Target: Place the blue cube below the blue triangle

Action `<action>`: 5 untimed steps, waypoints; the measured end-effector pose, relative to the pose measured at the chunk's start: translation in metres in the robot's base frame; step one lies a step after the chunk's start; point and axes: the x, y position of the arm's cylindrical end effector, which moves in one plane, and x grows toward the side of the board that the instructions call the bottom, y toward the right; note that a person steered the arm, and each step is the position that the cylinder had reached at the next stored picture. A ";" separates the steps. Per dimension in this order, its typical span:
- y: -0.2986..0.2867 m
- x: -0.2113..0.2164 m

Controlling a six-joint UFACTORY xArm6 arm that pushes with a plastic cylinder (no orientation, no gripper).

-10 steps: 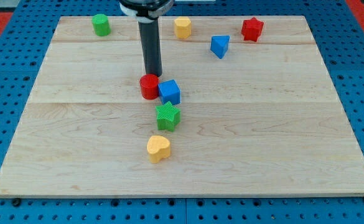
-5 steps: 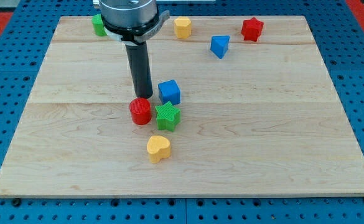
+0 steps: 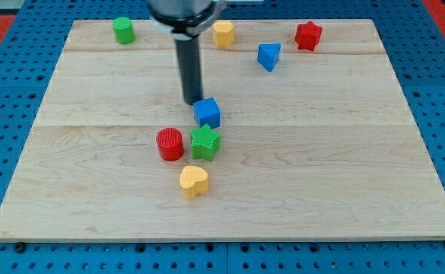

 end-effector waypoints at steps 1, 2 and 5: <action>0.015 0.031; -0.031 0.021; 0.039 0.051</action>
